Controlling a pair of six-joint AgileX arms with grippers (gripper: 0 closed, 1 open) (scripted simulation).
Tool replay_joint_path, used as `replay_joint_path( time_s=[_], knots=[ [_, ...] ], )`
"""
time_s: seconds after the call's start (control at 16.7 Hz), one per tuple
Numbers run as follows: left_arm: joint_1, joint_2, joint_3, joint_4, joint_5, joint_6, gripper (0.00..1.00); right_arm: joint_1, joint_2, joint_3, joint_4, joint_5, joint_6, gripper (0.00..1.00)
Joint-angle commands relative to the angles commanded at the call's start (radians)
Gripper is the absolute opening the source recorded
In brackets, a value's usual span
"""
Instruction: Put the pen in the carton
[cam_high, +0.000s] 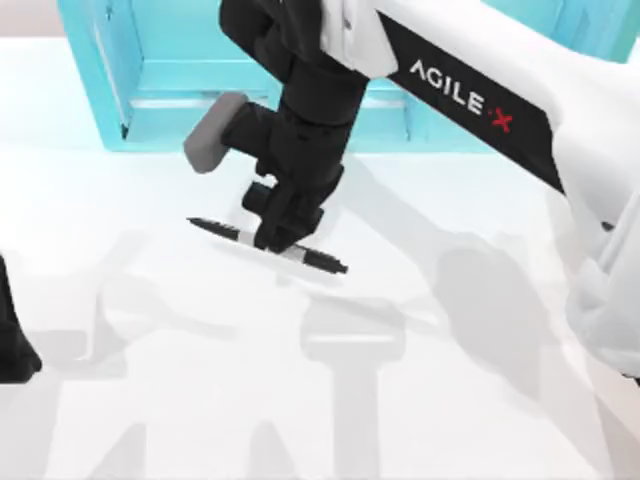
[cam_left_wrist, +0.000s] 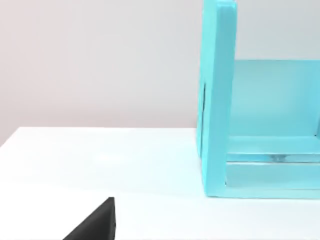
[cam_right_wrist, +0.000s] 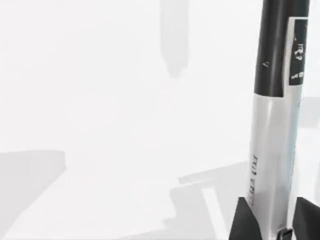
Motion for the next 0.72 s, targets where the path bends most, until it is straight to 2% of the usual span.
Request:
replay_joint_path(
  time_s=[0.36, 0.54, 0.72],
  knots=[
    [0.000, 0.000, 0.000, 0.000, 0.000, 0.000, 1.00, -0.021, -0.017, -0.020, 0.010, 0.009, 0.030, 0.00],
    [0.000, 0.000, 0.000, 0.000, 0.000, 0.000, 1.00, -0.104, -0.081, -0.085, 0.039, 0.039, 0.144, 0.00],
    [0.000, 0.000, 0.000, 0.000, 0.000, 0.000, 1.00, -0.234, -0.184, -0.200, 0.084, 0.080, 0.334, 0.00]
  ],
)
